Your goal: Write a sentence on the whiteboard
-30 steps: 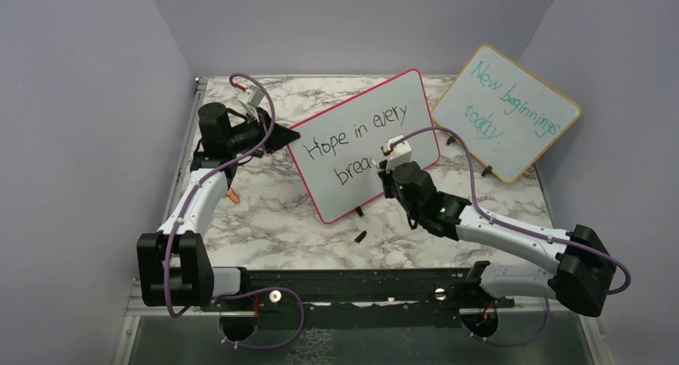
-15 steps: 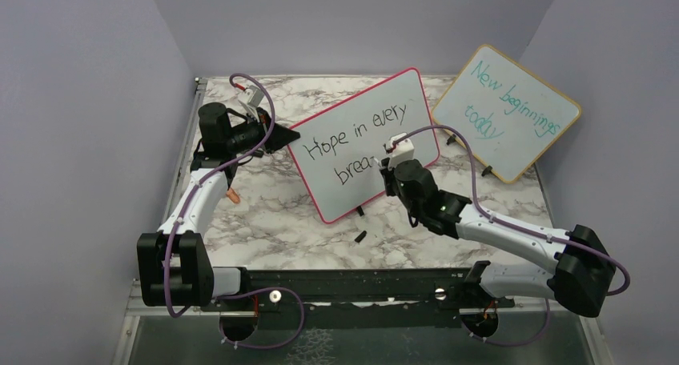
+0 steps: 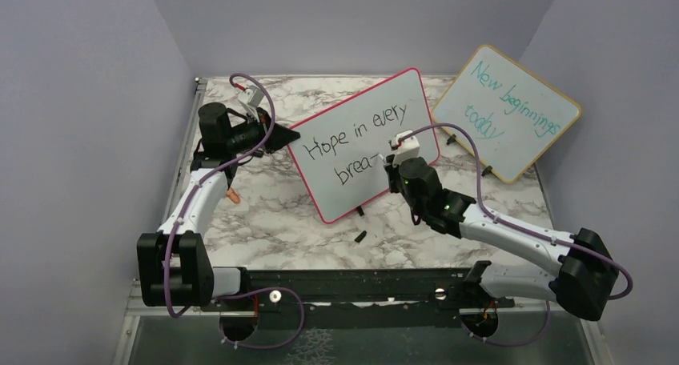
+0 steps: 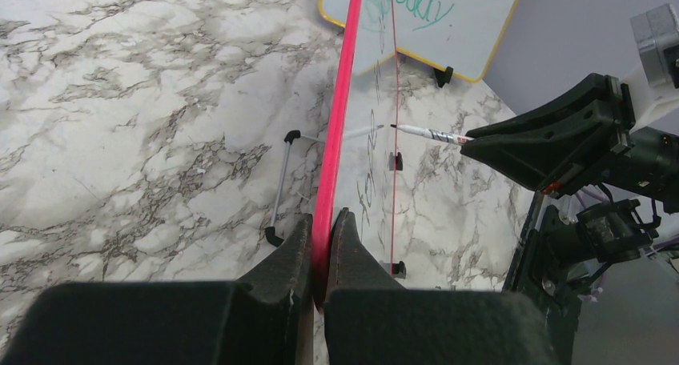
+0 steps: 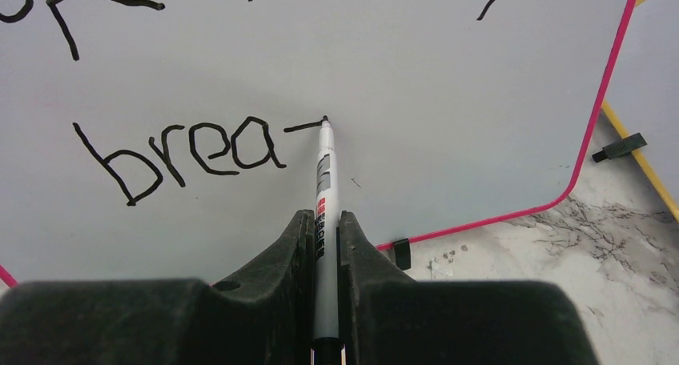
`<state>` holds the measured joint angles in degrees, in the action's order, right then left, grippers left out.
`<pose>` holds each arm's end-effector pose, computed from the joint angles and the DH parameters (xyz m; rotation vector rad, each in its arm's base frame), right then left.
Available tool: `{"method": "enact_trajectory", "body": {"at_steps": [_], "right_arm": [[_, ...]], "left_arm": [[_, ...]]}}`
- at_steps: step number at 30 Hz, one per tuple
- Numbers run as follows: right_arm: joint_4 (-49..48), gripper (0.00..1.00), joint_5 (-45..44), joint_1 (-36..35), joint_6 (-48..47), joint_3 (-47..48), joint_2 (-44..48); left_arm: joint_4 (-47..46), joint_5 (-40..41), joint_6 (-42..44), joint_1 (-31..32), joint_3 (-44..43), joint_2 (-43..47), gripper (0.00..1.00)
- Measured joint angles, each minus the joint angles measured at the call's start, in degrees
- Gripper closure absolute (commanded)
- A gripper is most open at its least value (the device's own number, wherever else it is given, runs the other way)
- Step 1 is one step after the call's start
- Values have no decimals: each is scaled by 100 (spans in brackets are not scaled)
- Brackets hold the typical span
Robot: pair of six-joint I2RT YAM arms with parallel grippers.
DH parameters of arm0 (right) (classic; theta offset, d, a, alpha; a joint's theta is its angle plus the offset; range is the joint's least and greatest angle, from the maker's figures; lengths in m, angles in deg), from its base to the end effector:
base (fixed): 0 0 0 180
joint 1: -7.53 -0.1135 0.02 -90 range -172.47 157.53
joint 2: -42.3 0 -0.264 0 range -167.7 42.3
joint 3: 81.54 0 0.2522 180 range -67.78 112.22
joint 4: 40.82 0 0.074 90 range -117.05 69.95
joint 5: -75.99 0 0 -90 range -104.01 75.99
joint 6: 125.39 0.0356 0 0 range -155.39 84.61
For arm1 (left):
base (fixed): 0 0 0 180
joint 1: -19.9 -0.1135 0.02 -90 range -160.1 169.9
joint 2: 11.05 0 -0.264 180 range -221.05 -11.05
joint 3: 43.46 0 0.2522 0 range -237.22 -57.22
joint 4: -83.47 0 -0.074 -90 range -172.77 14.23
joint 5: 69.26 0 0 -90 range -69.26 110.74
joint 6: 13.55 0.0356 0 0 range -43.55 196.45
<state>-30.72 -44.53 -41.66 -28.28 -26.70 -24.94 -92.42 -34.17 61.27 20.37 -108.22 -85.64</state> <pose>0.1842 0.1856 0.2627 -0.3548 1.8760 0.1403 0.2898 -0.0315 0.3022 0.4665 1.7705 -1.0537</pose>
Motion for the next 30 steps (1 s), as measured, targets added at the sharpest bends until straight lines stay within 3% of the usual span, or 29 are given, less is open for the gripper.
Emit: {"method": "enact_trajectory", "body": {"at_steps": [30], "right_arm": [[-96, 99, 321, 9, -76, 13, -9]], "left_arm": [[0, -2, 0, 0, 0, 0, 100]]}}
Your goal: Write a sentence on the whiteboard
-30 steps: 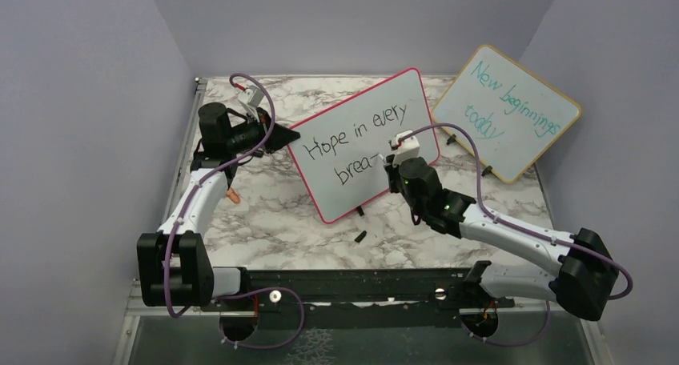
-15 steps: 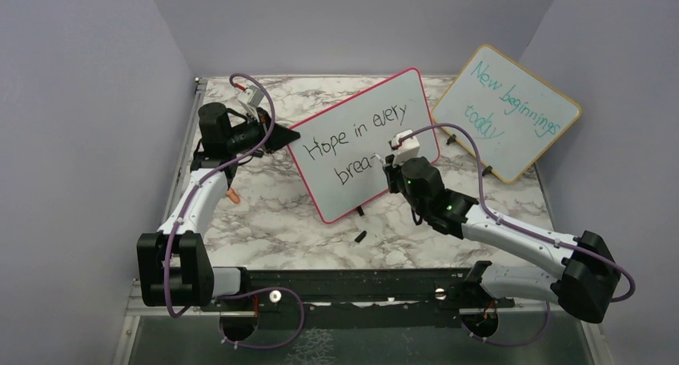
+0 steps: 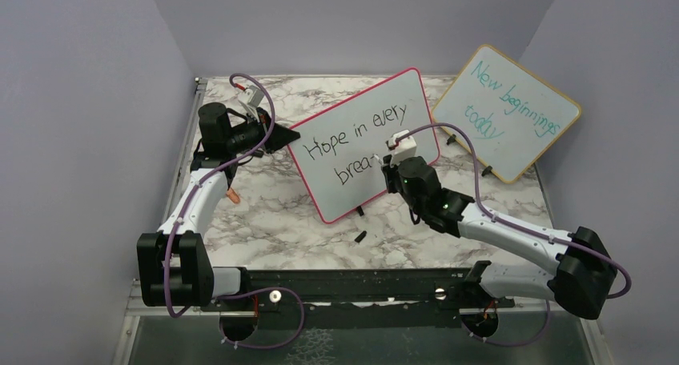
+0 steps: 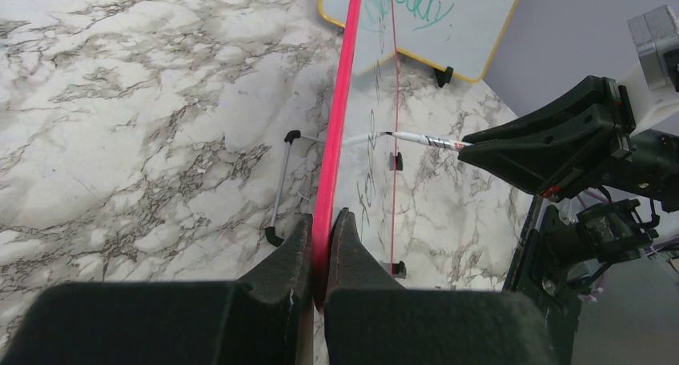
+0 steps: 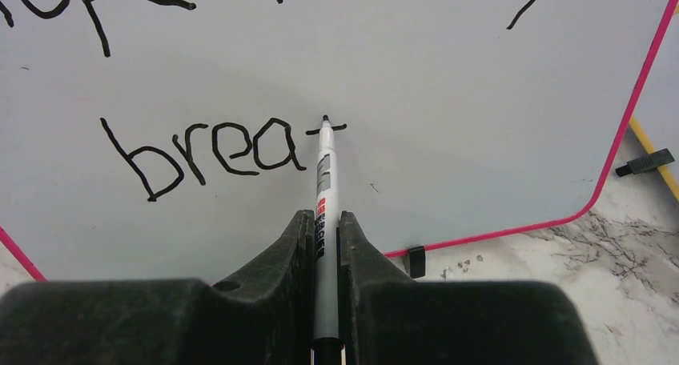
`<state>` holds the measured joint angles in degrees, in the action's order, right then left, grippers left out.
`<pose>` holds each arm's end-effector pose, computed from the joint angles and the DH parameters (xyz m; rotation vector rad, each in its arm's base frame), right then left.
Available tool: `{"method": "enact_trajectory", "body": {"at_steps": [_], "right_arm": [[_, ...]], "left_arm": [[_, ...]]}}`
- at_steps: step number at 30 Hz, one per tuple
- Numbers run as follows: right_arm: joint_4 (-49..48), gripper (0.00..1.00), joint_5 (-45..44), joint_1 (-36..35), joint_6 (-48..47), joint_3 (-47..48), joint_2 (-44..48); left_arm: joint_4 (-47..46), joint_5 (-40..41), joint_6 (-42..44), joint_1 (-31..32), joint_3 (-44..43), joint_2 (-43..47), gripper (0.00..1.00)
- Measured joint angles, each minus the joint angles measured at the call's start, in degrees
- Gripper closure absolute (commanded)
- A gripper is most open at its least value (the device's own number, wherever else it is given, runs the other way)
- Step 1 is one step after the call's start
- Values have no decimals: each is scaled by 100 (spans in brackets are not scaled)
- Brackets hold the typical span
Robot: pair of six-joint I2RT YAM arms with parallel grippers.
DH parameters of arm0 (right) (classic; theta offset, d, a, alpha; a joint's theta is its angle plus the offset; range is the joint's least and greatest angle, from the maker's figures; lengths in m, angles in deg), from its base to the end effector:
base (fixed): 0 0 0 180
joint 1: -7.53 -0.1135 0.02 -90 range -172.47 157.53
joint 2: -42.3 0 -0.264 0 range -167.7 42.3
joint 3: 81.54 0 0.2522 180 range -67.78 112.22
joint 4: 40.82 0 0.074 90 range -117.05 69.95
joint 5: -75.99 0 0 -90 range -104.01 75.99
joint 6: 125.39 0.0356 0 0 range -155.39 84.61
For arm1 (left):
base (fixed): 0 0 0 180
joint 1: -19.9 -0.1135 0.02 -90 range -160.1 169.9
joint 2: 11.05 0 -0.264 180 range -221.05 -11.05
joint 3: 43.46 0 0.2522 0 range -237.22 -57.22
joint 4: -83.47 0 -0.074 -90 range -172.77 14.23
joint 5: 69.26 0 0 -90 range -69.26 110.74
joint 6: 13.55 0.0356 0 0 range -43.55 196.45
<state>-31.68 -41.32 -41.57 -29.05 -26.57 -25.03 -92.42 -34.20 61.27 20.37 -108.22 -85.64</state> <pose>0.1845 0.1880 0.2644 -0.3961 1.8655 0.1913 0.2898 -0.0315 0.3022 0.4669 1.7704 -1.0542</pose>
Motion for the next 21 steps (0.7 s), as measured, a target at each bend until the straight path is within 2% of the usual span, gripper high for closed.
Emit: {"method": "enact_trajectory", "body": {"at_steps": [21], "right_arm": [[376, 99, 55, 9, 125, 61, -39]], "left_arm": [[9, 2, 0, 0, 0, -2, 100]]}}
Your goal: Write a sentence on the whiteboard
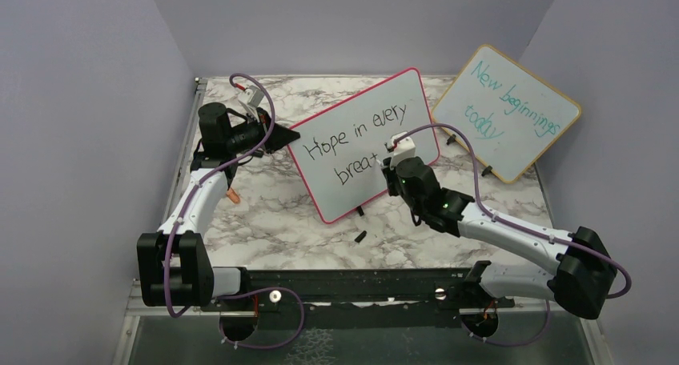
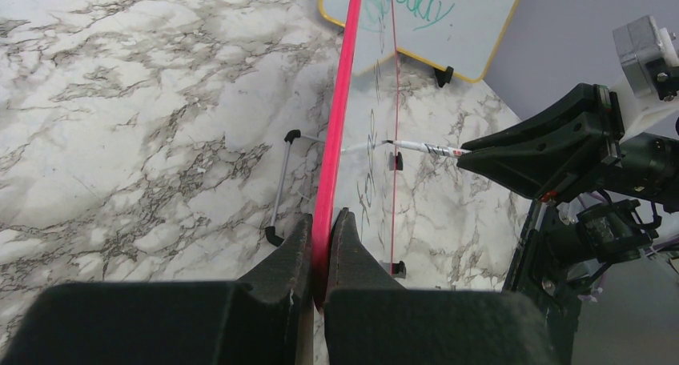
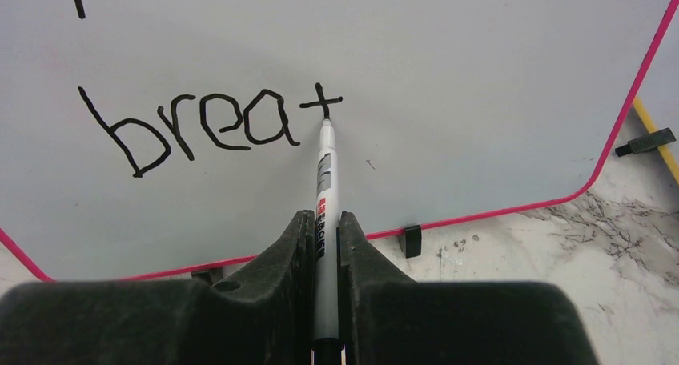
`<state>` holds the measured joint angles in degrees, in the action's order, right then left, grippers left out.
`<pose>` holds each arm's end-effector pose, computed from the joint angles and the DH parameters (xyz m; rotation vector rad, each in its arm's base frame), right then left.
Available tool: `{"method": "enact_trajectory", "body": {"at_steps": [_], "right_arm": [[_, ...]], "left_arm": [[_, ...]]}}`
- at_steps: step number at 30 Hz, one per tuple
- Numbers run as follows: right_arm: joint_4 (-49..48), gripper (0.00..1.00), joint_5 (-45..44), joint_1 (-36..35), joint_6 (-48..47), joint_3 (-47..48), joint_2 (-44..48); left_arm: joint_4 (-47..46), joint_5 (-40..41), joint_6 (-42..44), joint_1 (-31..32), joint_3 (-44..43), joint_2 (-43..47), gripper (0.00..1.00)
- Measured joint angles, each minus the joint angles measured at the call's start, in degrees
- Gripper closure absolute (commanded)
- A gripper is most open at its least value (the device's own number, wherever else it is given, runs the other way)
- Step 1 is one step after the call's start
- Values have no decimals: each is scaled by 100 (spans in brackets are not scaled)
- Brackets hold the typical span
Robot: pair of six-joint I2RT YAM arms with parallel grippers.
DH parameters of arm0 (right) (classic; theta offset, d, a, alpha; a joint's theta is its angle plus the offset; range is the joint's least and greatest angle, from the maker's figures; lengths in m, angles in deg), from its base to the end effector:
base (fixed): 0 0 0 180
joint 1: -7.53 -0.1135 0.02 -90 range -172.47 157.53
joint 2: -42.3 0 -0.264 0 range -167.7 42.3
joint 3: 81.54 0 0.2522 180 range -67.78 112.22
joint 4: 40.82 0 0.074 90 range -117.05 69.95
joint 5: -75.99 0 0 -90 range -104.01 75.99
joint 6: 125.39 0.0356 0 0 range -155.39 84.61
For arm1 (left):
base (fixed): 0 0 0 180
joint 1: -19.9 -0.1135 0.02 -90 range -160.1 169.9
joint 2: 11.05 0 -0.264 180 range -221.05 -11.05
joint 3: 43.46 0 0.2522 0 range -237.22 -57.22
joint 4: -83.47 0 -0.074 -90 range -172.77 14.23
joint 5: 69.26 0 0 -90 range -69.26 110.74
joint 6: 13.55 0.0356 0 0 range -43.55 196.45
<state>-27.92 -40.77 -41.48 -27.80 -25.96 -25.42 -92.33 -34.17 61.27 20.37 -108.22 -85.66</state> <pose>0.1842 0.1875 0.2600 -0.4114 1.9190 0.1792 0.2898 -0.0315 0.3020 0.4656 1.7722 -1.0545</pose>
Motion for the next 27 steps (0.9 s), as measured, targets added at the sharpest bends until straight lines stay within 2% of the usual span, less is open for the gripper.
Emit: {"method": "enact_trajectory", "body": {"at_steps": [13, 27], "right_arm": [[306, 99, 66, 0, 55, 0, 28], [334, 99, -299, 2, 31, 0, 26]], "left_arm": [[4, 0, 0, 0, -11, -9, 100], [4, -2, 0, 0, -11, -9, 100]]}}
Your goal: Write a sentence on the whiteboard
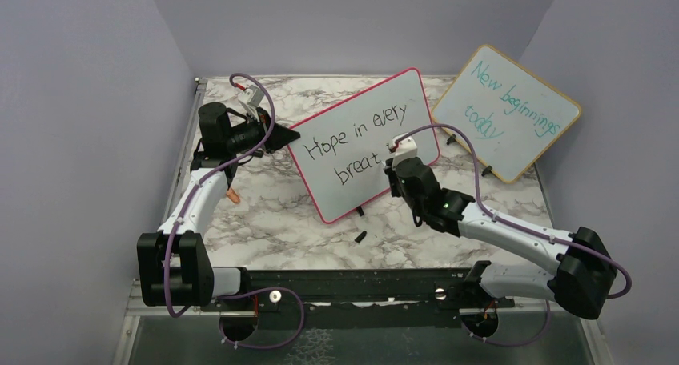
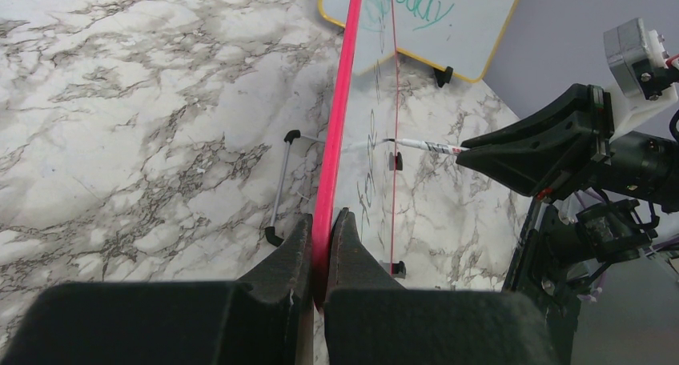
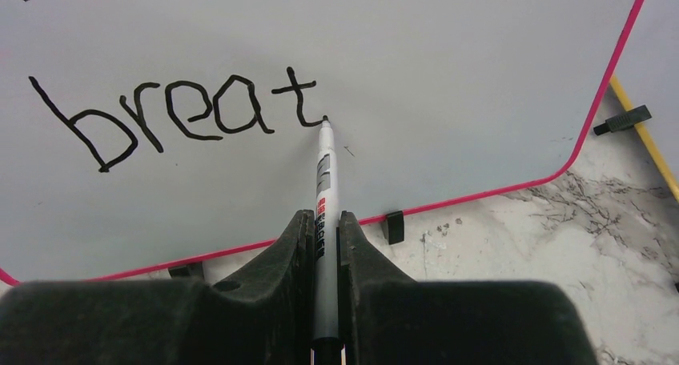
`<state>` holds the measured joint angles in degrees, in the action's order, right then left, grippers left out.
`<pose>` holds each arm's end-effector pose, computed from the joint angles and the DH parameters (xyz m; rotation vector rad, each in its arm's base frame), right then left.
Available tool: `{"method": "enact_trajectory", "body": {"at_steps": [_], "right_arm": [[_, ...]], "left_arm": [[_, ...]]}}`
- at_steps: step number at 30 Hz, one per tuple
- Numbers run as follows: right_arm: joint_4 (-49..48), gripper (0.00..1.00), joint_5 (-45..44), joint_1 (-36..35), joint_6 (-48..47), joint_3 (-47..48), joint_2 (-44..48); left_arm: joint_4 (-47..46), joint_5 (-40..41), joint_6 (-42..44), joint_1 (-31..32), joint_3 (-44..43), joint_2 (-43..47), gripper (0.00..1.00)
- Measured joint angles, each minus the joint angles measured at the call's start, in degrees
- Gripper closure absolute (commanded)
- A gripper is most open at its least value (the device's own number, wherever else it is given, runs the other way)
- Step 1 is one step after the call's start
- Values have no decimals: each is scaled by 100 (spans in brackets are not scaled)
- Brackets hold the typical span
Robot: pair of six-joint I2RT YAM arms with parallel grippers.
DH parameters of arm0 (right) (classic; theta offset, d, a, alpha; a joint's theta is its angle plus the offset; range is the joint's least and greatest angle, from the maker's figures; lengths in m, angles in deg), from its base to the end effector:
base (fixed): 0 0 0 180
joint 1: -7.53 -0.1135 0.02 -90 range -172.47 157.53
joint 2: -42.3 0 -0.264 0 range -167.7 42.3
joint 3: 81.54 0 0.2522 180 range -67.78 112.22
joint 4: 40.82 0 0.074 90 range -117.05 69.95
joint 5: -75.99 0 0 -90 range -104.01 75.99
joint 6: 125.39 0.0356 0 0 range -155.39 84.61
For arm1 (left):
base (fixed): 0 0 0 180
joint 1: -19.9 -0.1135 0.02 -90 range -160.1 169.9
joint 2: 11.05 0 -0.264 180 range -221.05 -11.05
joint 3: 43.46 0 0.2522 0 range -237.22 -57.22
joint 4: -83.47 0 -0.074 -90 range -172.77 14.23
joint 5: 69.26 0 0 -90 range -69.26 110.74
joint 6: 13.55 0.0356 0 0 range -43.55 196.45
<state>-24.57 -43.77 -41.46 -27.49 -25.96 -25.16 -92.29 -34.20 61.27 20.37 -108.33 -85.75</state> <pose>0.1827 0.1832 0.2560 -0.3974 1.9539 0.1021 0.2902 -0.0315 0.3021 0.4659 1.7724 -1.0551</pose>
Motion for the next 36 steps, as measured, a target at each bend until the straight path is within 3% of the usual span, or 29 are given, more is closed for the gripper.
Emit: {"method": "enact_trajectory", "body": {"at_steps": [36], "right_arm": [[-625, 99, 151, 232, -249, 313, -208]], "left_arm": [[20, 2, 0, 0, -11, -4, 100]]}}
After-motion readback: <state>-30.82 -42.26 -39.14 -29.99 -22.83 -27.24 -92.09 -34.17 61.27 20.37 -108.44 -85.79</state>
